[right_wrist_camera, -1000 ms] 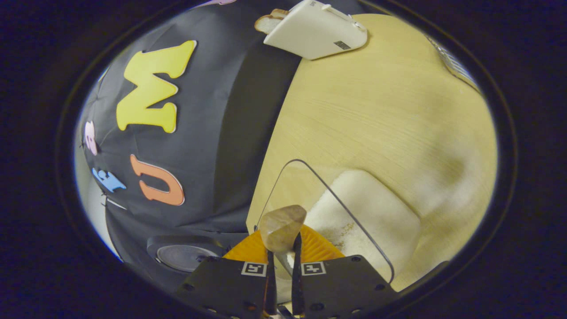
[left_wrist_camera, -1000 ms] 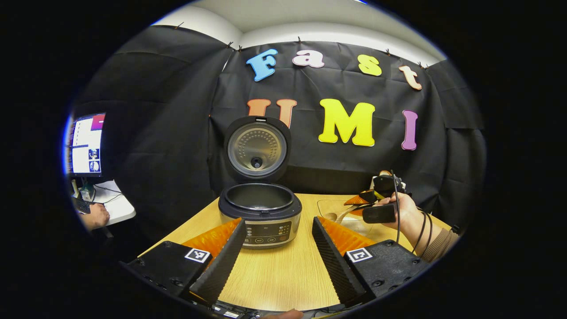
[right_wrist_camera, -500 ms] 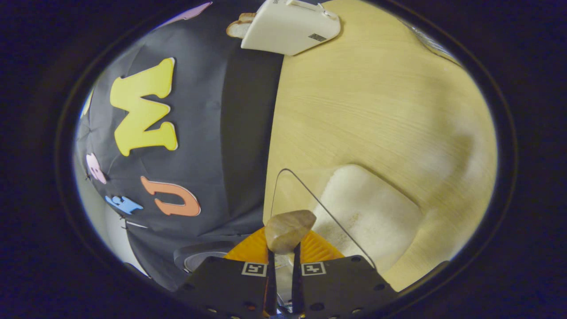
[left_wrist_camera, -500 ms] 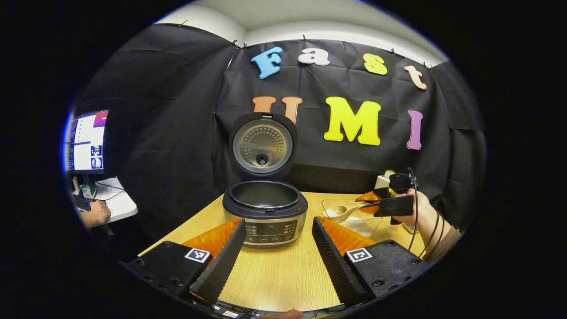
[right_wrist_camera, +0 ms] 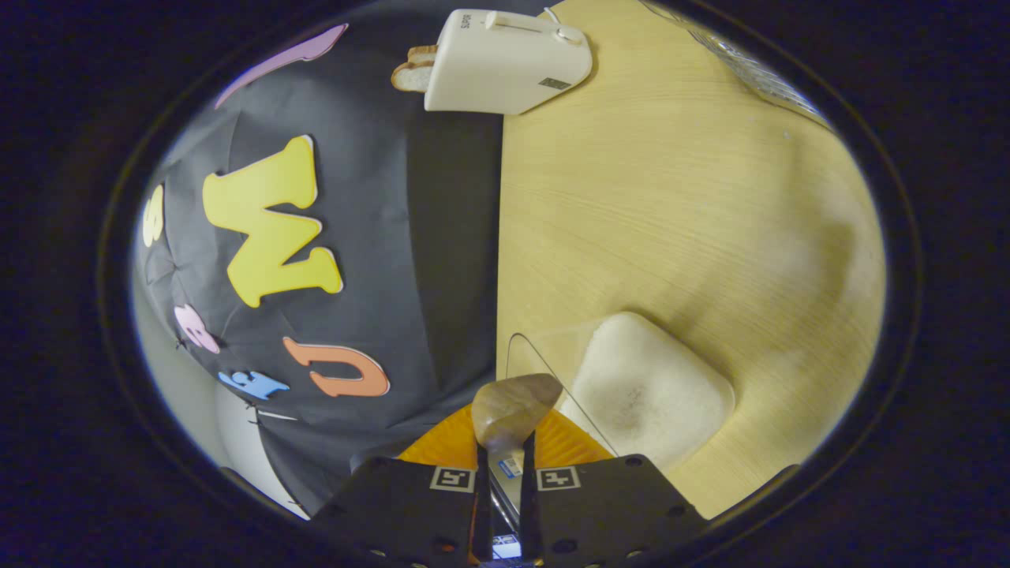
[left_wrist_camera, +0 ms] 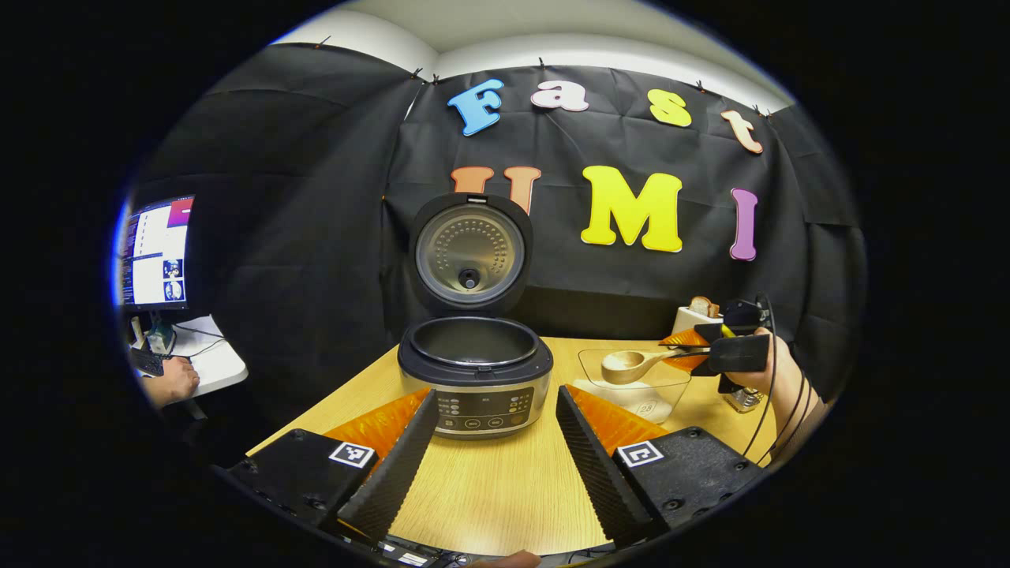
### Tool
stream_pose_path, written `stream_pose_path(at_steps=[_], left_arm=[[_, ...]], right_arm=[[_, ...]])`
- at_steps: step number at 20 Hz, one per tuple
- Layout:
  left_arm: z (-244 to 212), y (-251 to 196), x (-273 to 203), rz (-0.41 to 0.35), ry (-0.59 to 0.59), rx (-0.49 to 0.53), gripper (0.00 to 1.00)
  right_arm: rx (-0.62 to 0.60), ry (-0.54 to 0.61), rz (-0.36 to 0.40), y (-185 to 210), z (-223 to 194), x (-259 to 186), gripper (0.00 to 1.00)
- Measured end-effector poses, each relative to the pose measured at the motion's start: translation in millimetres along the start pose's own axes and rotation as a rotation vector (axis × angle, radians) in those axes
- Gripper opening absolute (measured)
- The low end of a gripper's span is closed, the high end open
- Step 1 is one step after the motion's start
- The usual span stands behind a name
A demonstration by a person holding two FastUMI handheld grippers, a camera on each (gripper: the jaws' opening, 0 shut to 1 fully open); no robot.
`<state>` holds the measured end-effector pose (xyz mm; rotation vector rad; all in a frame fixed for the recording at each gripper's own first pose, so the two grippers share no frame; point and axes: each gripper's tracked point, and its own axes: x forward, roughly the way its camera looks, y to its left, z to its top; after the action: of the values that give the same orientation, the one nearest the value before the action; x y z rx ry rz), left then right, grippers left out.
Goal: Close the left gripper, press the button to open the rice cooker; take a wooden spoon from the chopstick holder with the right hand, scoop a spoonful of rice and pour it into the rice cooker, then put the wooden spoon back into the chopstick holder.
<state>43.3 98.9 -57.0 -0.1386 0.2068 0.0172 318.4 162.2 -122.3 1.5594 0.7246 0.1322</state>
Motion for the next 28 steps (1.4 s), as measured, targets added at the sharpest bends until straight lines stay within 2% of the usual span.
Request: stream_pose_path(at_steps=[7,13,19,23,28], left_arm=[[-4,13,3,0.021,0.016,-0.017,0.96],[3,17,-2,0.014,-0.006,-0.028,0.95],[5,35,-9,0.041,-0.015,-0.021,0.96],[8,42,-13,0.029,-0.017,-0.033,0.96],[5,63,-17,0.048,-0.01,-0.009,0.96]], right_arm=[[0.072,0.01,0.082,18,-2,-20,0.13],[0.048,0.017,0.131,52,-21,-34,0.13],[0.015,0.034,0.127,78,-56,-30,0.13],[-0.03,0.059,0.117,96,-94,-17,0.13],[-0.118,0.096,0.076,111,-153,11,0.13]])
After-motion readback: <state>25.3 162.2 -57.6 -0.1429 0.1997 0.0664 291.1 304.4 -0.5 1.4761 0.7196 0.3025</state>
